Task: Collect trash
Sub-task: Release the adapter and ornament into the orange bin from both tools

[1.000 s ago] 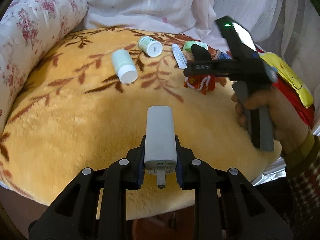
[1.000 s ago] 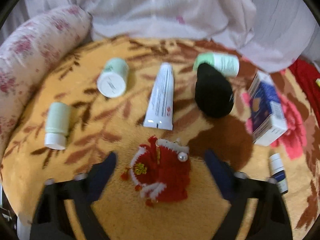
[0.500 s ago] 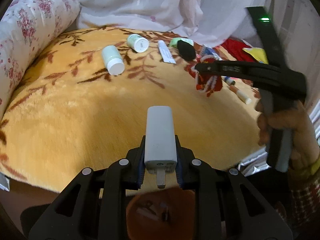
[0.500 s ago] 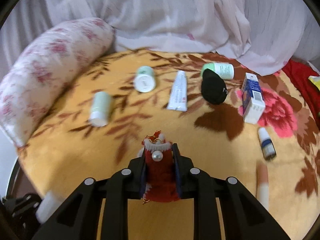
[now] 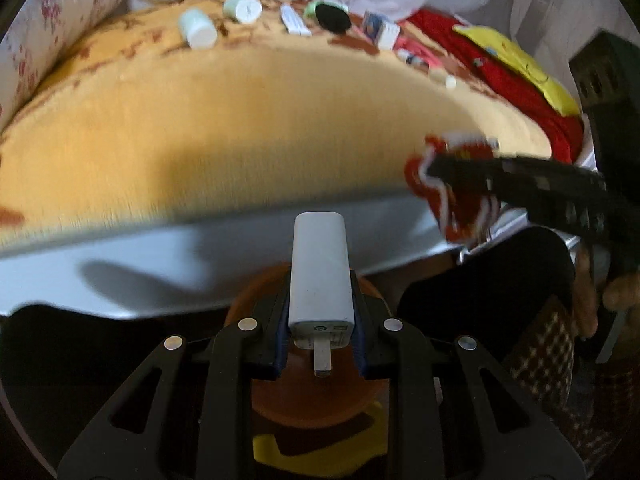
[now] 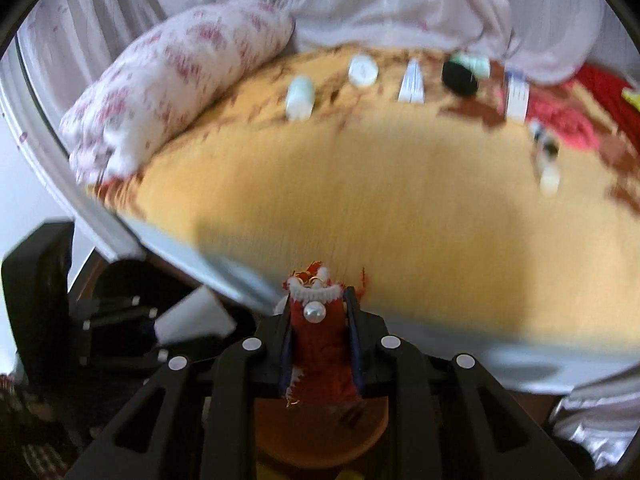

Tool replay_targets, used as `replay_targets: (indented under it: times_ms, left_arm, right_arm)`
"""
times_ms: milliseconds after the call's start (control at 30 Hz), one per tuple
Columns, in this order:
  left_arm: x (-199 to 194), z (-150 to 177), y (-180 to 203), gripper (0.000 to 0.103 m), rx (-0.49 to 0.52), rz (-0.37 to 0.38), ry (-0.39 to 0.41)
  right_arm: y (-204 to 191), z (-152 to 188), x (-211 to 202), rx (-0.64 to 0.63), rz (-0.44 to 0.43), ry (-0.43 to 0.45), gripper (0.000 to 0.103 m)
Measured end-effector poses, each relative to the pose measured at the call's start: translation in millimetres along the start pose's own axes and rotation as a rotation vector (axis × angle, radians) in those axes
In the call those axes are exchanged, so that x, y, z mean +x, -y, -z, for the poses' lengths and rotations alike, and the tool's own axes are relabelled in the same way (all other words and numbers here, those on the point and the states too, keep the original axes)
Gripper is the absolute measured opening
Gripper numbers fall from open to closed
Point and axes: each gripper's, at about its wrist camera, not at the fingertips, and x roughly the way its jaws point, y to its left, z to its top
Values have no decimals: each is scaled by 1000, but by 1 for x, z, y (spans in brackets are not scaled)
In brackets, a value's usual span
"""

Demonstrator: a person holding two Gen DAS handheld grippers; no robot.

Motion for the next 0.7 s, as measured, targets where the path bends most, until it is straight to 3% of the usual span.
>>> replay_targets:
  times_ms: [167,233,267,300,333,400,500,700]
  left_arm:
    - [5,8,2,24,2,3,-44]
    - [4,11,6,24,8,-3,-55]
    - [3,12,7,30,8,-12,-60]
    - [2,12,7,43,6,-19,-59]
    - [-1,12,6,50,0,-34,-48]
    - [-8,11,3,66,-14,-64,-14]
    - [-14,7,-6,67,-39,-84,13]
    - [-17,3,-17,71,-83,-96,33]
  right_arm:
    - [-7,36,21,13,-50,-102,26]
    - [-8,45,28,27,-71,-132,37]
    - [-8,48,31,28,-74,-144,42]
    - [-8,50,33,30,-66,-150,56]
    - [-7,51,32,30,-49,-145,66]
    - [-6,50,28,11,16,-118,70]
    - [0,47,20,5,76,-69,83]
    - [22,39,3,41,127,13,88]
